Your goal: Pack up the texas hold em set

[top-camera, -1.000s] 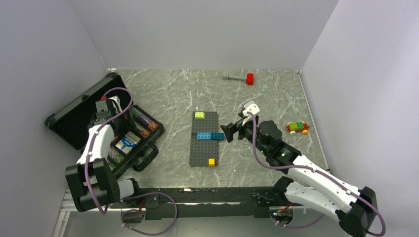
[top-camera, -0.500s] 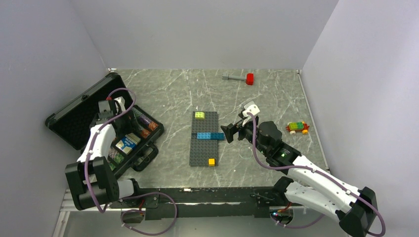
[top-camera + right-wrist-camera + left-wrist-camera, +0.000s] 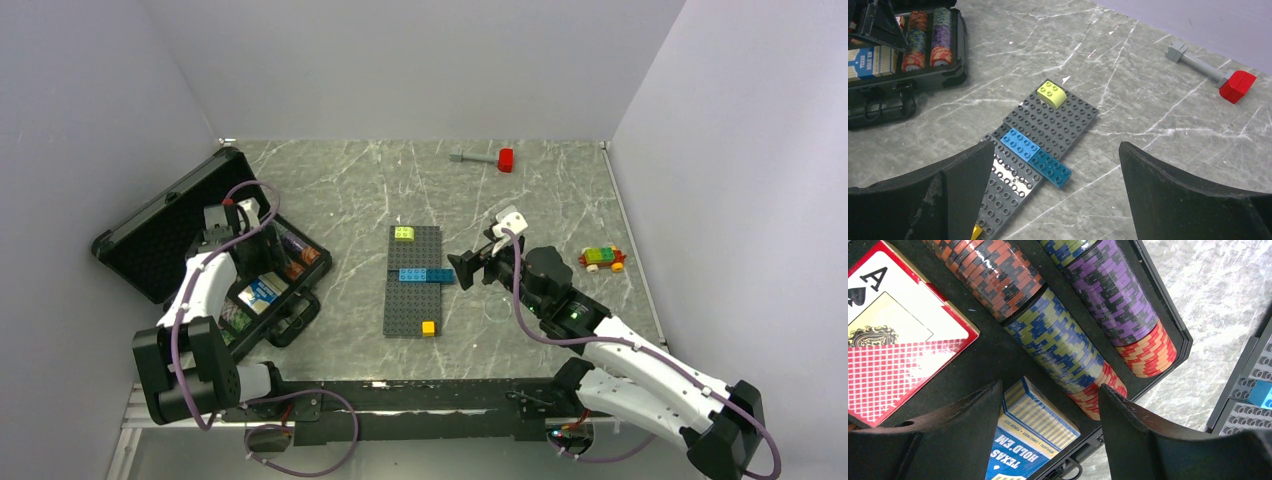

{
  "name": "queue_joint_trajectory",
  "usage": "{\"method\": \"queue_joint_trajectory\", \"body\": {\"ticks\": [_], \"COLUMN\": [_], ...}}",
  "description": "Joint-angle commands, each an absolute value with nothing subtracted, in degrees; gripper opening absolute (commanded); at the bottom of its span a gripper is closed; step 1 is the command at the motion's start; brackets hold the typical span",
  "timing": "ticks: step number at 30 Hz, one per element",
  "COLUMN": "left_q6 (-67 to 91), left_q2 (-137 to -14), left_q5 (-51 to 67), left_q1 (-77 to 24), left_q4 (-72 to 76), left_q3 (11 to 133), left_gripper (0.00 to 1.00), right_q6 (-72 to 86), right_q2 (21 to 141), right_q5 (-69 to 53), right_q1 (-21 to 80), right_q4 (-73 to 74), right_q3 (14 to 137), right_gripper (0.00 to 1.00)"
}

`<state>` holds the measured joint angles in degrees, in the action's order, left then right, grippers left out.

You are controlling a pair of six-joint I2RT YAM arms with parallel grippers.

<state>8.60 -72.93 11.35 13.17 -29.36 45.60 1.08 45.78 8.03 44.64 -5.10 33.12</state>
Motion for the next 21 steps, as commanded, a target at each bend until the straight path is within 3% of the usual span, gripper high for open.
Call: {"method": "queue_joint_trajectory", "body": {"ticks": [1,13,21], "left_q6": [8.7,10.9,17.1], "left_q2": [-74.3,-61.9,-63.0], "left_q5": [16.0,-2.5,-1.1], "left_q1": [11.1,10.3,10.3], "left_q4": [-31.6,-34.0,-36.4], "left_q3": [45.2,48.3,45.5], "left_gripper": [0.73,0.83,0.68], "right_q6": [1.5,1.3,1.5], "right_q2": [44.2,44.4,44.2], "right_q5": [8.5,8.5,8.2], "right_q1": [44.4,44.5,44.5], "right_q4": [-7.2,-7.0,-7.5], "right_q3": [33.3,33.4,33.0], "right_gripper": [1.0,1.0,1.0]}}
